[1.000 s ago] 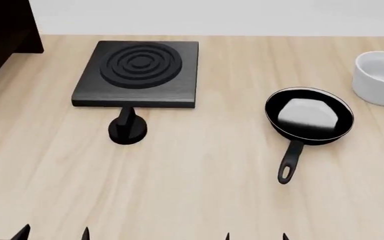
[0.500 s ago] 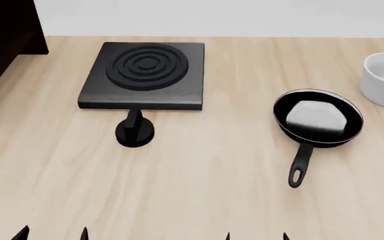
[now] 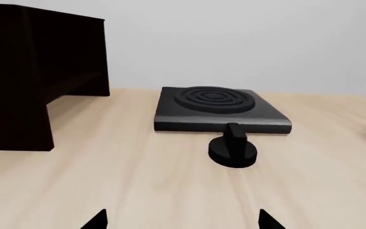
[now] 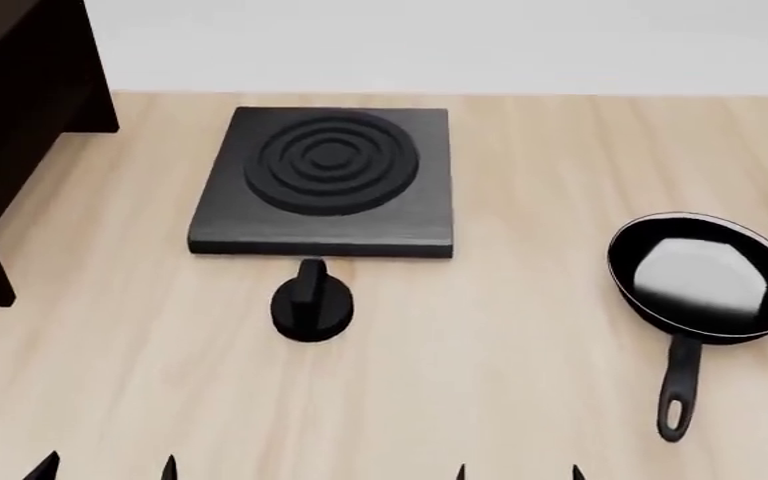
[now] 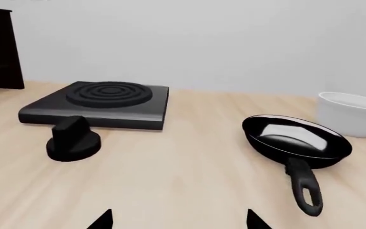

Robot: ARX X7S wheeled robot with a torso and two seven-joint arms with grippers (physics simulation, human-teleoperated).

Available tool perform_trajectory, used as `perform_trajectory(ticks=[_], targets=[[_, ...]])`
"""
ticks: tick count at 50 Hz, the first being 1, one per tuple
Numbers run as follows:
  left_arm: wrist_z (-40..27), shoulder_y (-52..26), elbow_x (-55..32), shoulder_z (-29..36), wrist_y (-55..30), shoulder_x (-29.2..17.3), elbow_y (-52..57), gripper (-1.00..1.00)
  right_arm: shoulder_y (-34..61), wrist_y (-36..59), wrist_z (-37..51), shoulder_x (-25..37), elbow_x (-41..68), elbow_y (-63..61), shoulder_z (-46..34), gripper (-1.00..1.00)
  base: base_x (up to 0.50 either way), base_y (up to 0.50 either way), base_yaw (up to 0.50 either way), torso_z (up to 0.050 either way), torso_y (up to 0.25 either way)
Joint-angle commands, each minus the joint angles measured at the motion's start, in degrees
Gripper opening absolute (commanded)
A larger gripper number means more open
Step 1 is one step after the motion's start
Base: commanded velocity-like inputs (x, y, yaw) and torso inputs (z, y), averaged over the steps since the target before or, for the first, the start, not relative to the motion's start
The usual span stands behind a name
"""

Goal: Put the frying pan on the cabinet shelf.

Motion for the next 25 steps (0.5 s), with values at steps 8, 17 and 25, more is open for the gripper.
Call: perform_trajectory(ticks=[8,17,25], targets=[[-0.9,0.0,-0.4,0.9,-0.4,-0.7,0.8,1.0,0.0,-1.3,0.2,0.8,0.4,0.5,-1.0,1.0,0.39,0.14,0.0,0.0,0.0],[-1.2,0.0,-0.6,1.2,0.1,-1.0,0.3,1.0,-0.1,-0.9,0.5,1.1,0.4,0.0,-1.5,1.0,0.45,0.13,0.0,0.0,0.0],[-1.5,0.0,-0.9,1.5,-0.1,-1.2,0.8,1.0,-0.2,-0.9,0.9,1.4,0.5,-0.2,-1.8,1.0,0.49,0.13,0.0,0.0,0.0]])
